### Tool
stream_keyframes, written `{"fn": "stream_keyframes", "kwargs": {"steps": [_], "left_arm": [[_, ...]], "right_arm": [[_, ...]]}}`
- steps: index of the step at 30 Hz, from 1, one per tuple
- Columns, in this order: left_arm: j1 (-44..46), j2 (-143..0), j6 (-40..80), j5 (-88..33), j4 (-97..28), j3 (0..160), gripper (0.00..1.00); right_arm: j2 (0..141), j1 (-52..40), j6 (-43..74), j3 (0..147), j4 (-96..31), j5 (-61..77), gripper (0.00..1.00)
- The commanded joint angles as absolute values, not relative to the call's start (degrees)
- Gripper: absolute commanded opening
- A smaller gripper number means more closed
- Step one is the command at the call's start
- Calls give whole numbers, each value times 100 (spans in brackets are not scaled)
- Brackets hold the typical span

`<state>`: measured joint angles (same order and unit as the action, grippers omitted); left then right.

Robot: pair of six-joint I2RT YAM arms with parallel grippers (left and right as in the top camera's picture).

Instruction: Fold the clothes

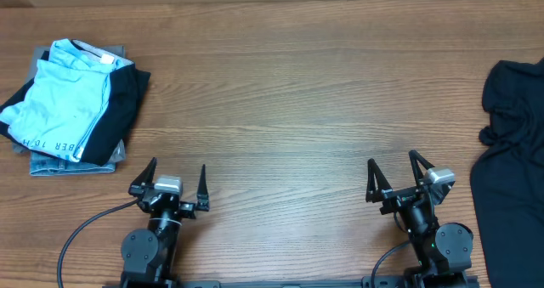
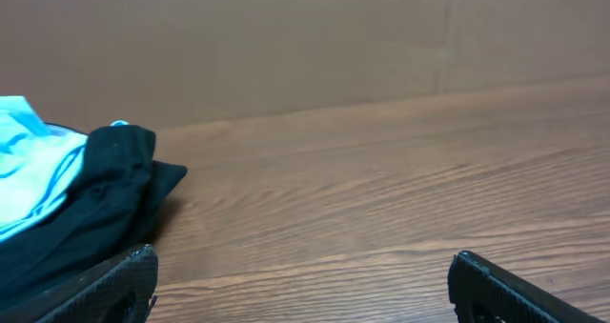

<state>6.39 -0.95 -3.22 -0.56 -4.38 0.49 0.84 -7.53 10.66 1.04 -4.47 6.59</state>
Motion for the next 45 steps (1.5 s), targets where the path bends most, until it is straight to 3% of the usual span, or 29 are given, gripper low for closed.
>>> {"fn": "stream_keyframes", "kwargs": {"steps": [1, 27, 35, 45], "left_arm": [[528, -23, -454, 21, -440, 27, 100], [528, -25, -454, 19, -443, 27, 100], [528, -25, -454, 21, -440, 27, 100], [528, -25, -454, 21, -440, 27, 100]], "right_arm": [[21, -731, 1041, 45, -421, 607, 100], [23, -731, 972, 47, -447, 386, 100], [27, -731, -416, 47, -462, 327, 100], [27, -731, -473, 47, -462, 327, 100]]}}
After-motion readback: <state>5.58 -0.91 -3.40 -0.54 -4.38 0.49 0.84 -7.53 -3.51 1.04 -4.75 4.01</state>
